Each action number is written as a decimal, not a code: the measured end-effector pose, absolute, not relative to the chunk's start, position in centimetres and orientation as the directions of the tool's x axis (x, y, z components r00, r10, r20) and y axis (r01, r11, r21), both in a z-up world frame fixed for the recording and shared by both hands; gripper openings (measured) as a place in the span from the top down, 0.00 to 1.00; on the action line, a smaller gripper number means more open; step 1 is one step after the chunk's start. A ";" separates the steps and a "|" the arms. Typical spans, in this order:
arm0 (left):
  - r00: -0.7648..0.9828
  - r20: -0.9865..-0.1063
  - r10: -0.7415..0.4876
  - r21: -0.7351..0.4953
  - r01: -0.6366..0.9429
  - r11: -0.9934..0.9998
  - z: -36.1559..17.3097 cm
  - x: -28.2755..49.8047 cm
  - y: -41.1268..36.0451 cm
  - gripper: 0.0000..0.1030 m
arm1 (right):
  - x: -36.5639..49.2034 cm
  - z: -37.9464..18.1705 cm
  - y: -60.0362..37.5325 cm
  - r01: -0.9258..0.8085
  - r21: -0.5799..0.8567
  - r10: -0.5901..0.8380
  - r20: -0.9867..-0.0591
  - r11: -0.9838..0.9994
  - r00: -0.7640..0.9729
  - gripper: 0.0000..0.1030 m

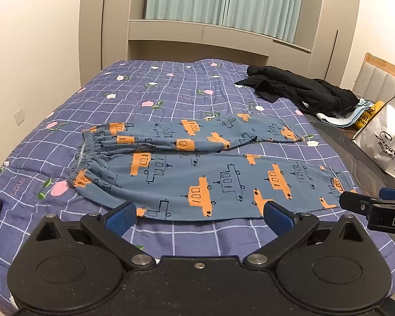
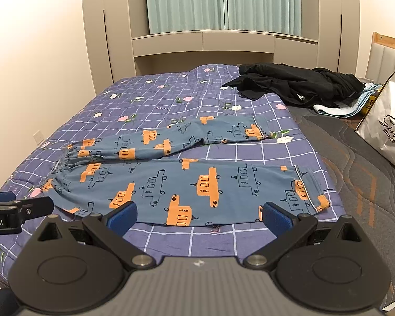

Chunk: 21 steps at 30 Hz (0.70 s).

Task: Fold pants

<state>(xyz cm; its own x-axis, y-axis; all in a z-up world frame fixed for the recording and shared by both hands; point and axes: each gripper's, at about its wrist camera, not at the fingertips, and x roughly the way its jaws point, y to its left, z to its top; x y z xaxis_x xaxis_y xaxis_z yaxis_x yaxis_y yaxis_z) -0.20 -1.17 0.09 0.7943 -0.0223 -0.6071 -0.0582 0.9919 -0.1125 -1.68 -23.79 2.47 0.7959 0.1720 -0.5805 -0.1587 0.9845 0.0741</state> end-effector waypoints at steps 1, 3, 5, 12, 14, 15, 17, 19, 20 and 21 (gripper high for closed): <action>0.794 -0.608 -0.023 -0.113 -0.058 0.992 0.1 -0.2 -1.2 0.00 | -1.7 2.5 -23.8 -0.159 0.074 0.172 -0.581 0.985 0.796 0.00; 0.793 -0.608 -0.025 -0.114 -0.056 0.992 0.1 -0.1 -1.2 0.00 | -1.7 2.5 -23.8 -0.158 0.074 0.171 -0.582 0.985 0.795 0.00; 0.793 -0.609 -0.025 -0.113 -0.055 0.992 0.1 -0.1 -1.2 0.00 | -1.7 2.5 -23.7 -0.158 0.073 0.171 -0.583 0.985 0.794 0.00; 0.793 -0.609 -0.025 -0.114 -0.056 0.992 0.1 -0.1 -1.2 0.00 | -1.6 2.5 -23.7 -0.157 0.073 0.170 -0.584 0.985 0.794 0.00; 0.793 -0.609 -0.024 -0.113 -0.057 0.992 0.1 -0.1 -1.3 0.00 | -1.6 2.5 -23.7 -0.156 0.074 0.170 -0.585 0.985 0.793 0.00; 0.793 -0.609 -0.024 -0.112 -0.057 0.992 0.1 -0.1 -1.3 0.00 | -1.6 2.4 -23.8 -0.156 0.075 0.170 -0.586 0.985 0.792 0.00; 0.793 -0.608 -0.025 -0.114 -0.056 0.992 0.1 -0.1 -1.3 0.00 | -1.6 2.4 -23.8 -0.155 0.076 0.170 -0.585 0.985 0.793 0.00; 0.794 -0.608 -0.026 -0.114 -0.055 0.992 0.1 -0.1 -1.3 0.00 | -1.6 2.5 -23.8 -0.155 0.075 0.169 -0.584 0.985 0.794 0.00; 0.794 -0.607 -0.026 -0.114 -0.054 0.992 0.1 -0.1 -1.3 0.00 | -1.6 2.5 -23.8 -0.155 0.075 0.170 -0.584 0.985 0.794 0.00; 0.794 -0.608 -0.027 -0.114 -0.054 0.992 0.1 0.0 -1.3 0.00 | -1.5 2.4 -23.8 -0.156 0.076 0.171 -0.584 0.985 0.794 0.00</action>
<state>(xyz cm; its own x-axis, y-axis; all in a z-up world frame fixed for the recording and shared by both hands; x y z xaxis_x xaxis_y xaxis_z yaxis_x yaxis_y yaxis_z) -0.04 -1.32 0.15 0.7938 -0.0266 -0.6076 -0.0539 0.9920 -0.1139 -1.52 -23.82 2.39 0.7936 0.1708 -0.5840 -0.1562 0.9848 0.0758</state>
